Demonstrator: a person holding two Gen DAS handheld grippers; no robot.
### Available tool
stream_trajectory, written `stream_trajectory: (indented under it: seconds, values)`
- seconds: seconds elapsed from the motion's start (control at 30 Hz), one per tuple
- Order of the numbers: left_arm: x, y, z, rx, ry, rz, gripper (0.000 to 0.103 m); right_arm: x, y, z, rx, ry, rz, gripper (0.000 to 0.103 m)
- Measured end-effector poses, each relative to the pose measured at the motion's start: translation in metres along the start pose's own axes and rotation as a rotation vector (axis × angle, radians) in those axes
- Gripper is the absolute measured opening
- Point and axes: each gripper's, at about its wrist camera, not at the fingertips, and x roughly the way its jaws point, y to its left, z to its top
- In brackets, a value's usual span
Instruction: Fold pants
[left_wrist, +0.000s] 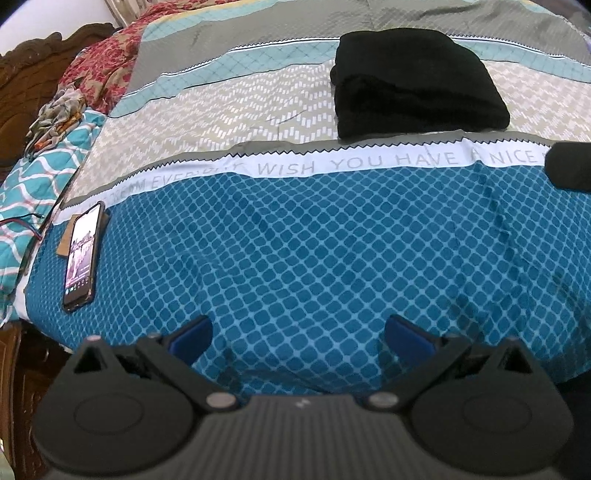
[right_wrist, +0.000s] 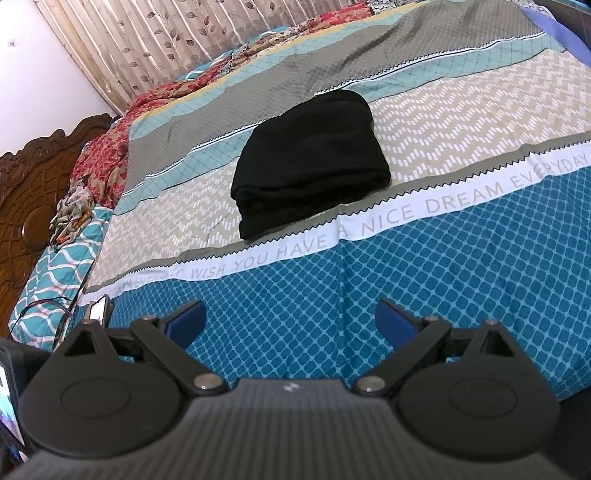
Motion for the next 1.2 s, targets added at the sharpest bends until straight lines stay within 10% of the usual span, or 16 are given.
stream_trajectory:
  seconds: [0.47, 1.2]
  values:
    - [-0.03, 0.007, 0.018, -0.008, -0.127, 0.047, 0.103, -0.024, 0.007, 0.014, -0.104, -0.181, -0.017, 0.099]
    - [-0.081, -0.013, 0.094, 0.022, -0.323, -0.046, 0.103, -0.025, 0.027, 0.094, -0.109, -0.225, 0.019, 0.099]
